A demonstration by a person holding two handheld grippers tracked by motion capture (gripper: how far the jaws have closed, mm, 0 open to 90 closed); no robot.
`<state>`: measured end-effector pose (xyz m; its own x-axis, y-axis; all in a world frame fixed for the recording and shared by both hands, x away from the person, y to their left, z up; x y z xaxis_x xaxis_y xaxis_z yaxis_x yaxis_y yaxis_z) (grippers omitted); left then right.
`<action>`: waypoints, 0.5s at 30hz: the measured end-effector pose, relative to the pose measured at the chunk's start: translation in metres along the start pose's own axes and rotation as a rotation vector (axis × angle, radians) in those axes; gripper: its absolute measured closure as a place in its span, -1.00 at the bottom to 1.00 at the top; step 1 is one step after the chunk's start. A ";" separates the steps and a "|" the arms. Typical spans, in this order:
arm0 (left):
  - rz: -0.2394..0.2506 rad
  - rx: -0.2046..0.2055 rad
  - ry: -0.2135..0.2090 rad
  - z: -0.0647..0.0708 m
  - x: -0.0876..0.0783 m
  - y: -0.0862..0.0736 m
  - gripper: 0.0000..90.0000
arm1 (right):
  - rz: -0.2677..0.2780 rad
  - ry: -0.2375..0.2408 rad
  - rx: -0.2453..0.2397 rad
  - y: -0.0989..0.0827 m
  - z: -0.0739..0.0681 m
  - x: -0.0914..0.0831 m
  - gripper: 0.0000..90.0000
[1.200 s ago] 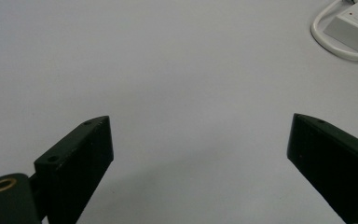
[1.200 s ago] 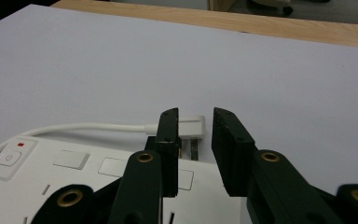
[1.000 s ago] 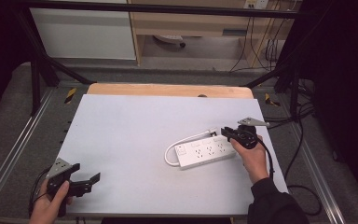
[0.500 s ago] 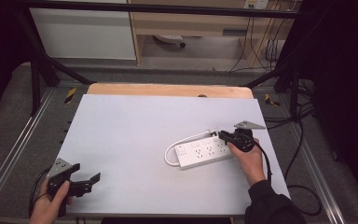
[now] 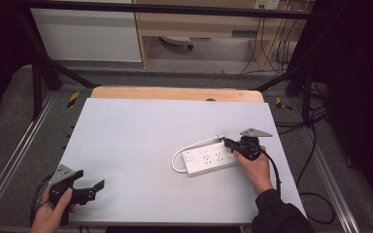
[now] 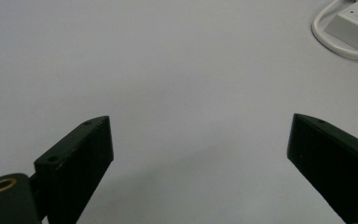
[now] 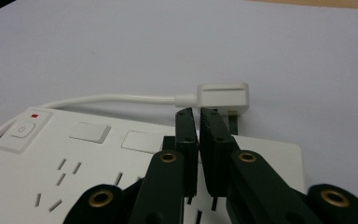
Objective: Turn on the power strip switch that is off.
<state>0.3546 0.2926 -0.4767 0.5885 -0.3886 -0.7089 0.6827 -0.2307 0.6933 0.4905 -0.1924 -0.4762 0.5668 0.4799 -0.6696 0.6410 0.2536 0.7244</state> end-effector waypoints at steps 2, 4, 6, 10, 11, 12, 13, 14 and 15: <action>0.000 0.001 0.000 0.000 0.000 0.000 -0.85 | 0.000 0.002 0.002 0.000 -0.001 0.001 0.94; 0.000 0.001 0.000 0.000 0.000 0.000 -0.85 | 0.002 0.003 0.000 0.000 -0.001 0.001 0.95; 0.000 0.000 0.000 0.000 0.000 0.000 -0.85 | 0.003 0.002 -0.001 0.000 -0.001 0.001 0.97; 0.000 0.001 0.000 0.000 0.000 0.000 -0.85 | 0.006 0.005 -0.004 0.000 -0.002 0.002 1.00; 0.000 0.003 -0.001 0.000 0.000 0.000 -0.85 | 0.005 0.004 -0.006 0.000 -0.002 0.002 1.00; 0.001 0.003 -0.001 0.000 0.000 0.000 -0.85 | 0.004 0.004 -0.007 0.000 -0.002 0.002 1.00; 0.001 0.003 0.000 0.000 0.000 0.000 -0.85 | 0.004 0.005 -0.007 0.000 -0.002 0.002 1.00; 0.001 0.000 0.000 0.000 0.000 0.000 -0.85 | 0.003 0.003 -0.008 0.000 -0.002 0.003 1.00; 0.001 0.001 0.000 0.000 0.000 0.000 -0.85 | 0.003 0.003 -0.004 0.000 -0.002 0.003 1.00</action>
<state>0.3546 0.2926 -0.4766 0.5893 -0.3884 -0.7084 0.6820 -0.2310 0.6939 0.4908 -0.1893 -0.4781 0.5670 0.4835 -0.6669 0.6374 0.2553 0.7270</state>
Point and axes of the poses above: each handheld gripper's, and its own axes: x roughly forward along the jaws, y roughly out of its top, z roughly to its right, the point moved 7 cm from there along x, roughly forward along the jaws, and after that the axes turned 11 degrees about -z, right-handed, at the moved point
